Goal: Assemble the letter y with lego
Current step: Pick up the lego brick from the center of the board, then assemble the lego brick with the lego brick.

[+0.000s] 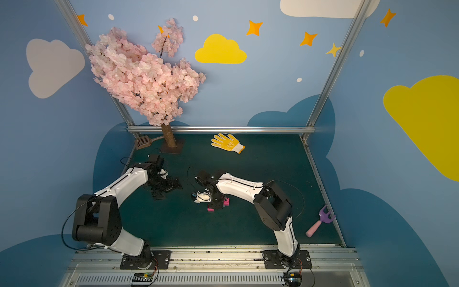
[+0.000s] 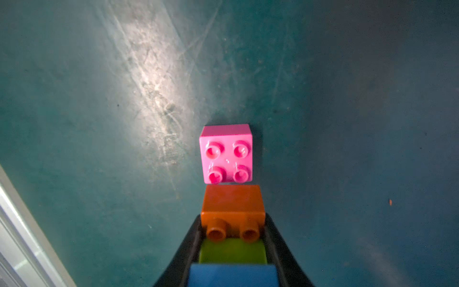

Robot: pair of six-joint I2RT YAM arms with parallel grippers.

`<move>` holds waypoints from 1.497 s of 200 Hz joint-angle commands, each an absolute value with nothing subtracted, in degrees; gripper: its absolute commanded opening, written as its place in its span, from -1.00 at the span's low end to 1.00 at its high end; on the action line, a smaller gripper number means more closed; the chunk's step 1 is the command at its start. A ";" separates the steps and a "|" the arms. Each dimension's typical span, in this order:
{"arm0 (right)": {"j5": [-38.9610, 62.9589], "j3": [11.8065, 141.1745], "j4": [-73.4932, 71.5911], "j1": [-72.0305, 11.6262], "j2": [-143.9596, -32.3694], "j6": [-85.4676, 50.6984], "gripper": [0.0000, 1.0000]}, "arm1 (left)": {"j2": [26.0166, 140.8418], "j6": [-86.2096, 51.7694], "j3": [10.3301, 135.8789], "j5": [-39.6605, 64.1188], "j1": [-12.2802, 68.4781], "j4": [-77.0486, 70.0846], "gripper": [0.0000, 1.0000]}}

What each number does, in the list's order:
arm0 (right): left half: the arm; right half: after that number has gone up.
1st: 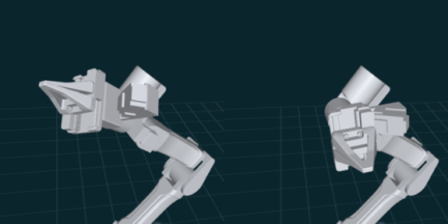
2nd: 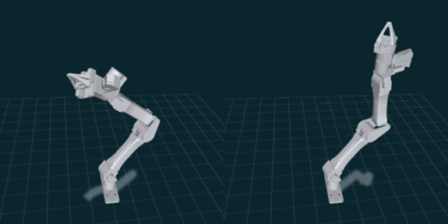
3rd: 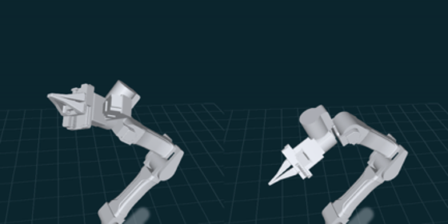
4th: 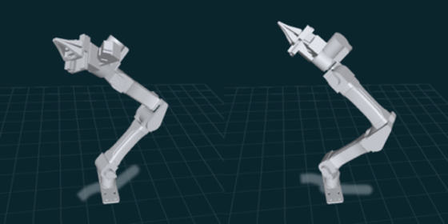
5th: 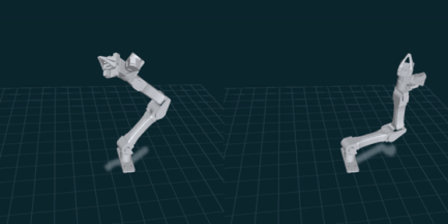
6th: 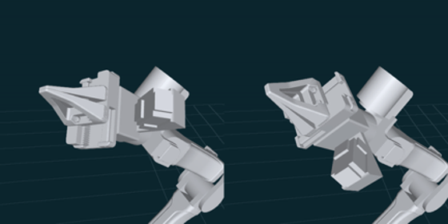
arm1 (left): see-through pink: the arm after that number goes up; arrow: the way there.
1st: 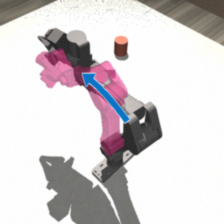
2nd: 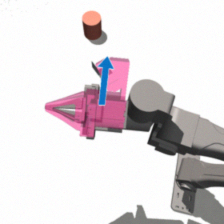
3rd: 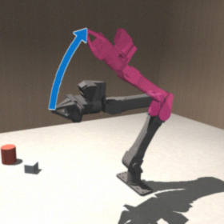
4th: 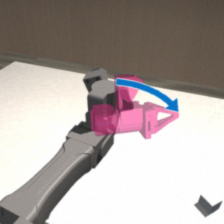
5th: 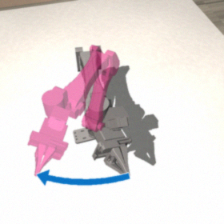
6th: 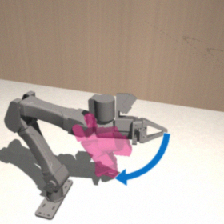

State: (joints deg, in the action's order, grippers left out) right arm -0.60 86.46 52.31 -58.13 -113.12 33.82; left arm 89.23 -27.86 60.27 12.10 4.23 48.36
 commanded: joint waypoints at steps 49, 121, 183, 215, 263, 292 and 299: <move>-1.10 89.29 54.14 -59.06 -114.37 35.07 -0.96 | 89.18 -27.84 60.10 12.89 3.96 48.60 1.00; -0.79 90.35 54.67 -59.25 -116.06 35.24 -0.97 | 89.12 -27.87 60.06 12.85 3.97 48.60 1.00; -0.50 90.74 54.84 -59.32 -116.98 35.51 -0.97 | 89.12 -27.87 60.10 12.87 3.96 48.54 1.00; -0.18 91.04 55.02 -59.41 -117.36 35.77 -0.97 | 89.12 -27.88 60.08 12.83 3.98 48.52 1.00; 0.00 91.41 55.23 -59.50 -118.38 35.95 -0.97 | 89.10 -27.97 60.02 12.86 3.96 48.52 1.00; 0.17 90.97 55.02 -59.59 -118.59 36.01 -0.99 | 89.04 -27.95 59.99 12.95 3.96 48.52 1.00; 0.26 90.88 54.93 -59.59 -118.64 36.03 -1.00 | 89.05 -27.96 59.97 12.99 3.98 48.52 1.00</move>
State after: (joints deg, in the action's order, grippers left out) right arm -0.78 90.24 53.78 -59.11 -116.73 35.27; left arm 89.23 -27.86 60.27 12.23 4.23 48.36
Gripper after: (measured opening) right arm 0.359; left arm 0.997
